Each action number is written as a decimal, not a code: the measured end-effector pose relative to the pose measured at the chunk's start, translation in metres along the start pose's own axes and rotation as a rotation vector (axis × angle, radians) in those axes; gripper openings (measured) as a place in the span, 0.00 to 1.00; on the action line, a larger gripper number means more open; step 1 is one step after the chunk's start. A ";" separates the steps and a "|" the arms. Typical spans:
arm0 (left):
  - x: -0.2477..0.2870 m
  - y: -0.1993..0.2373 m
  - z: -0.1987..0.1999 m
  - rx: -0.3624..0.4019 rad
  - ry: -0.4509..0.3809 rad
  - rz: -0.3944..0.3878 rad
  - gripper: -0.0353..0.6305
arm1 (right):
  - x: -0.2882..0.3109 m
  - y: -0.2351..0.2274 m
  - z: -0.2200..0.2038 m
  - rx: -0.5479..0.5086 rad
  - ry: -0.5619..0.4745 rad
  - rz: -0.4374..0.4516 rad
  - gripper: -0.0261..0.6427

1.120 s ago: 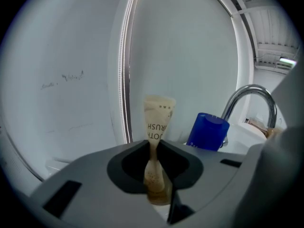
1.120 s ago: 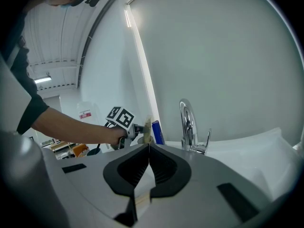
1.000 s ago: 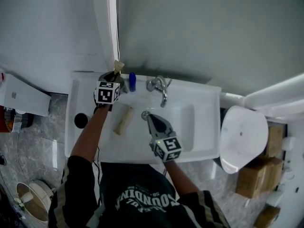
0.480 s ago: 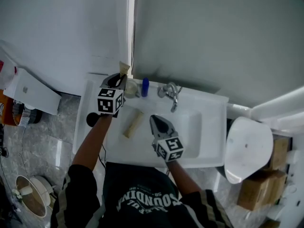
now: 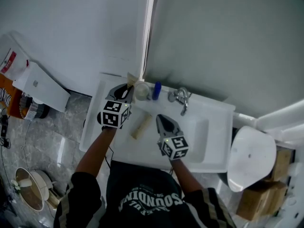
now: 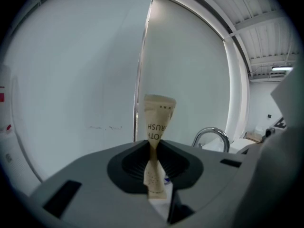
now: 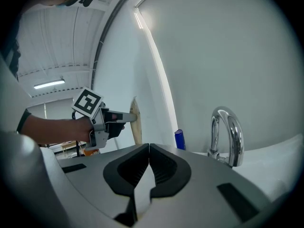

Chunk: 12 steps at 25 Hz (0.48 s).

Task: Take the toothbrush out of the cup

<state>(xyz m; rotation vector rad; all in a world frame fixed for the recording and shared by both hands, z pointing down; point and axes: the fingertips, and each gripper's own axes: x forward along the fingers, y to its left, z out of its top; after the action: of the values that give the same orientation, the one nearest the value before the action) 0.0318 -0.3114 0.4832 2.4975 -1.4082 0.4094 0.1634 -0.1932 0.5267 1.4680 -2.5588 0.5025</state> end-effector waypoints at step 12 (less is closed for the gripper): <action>-0.005 -0.042 -0.114 0.000 0.168 -0.043 0.15 | -0.007 -0.004 -0.017 0.007 0.034 -0.019 0.04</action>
<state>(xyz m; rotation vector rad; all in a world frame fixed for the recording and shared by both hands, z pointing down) 0.0518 -0.2471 0.5844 2.4246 -1.2875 0.5950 0.1697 -0.1834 0.5413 1.4717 -2.5170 0.5291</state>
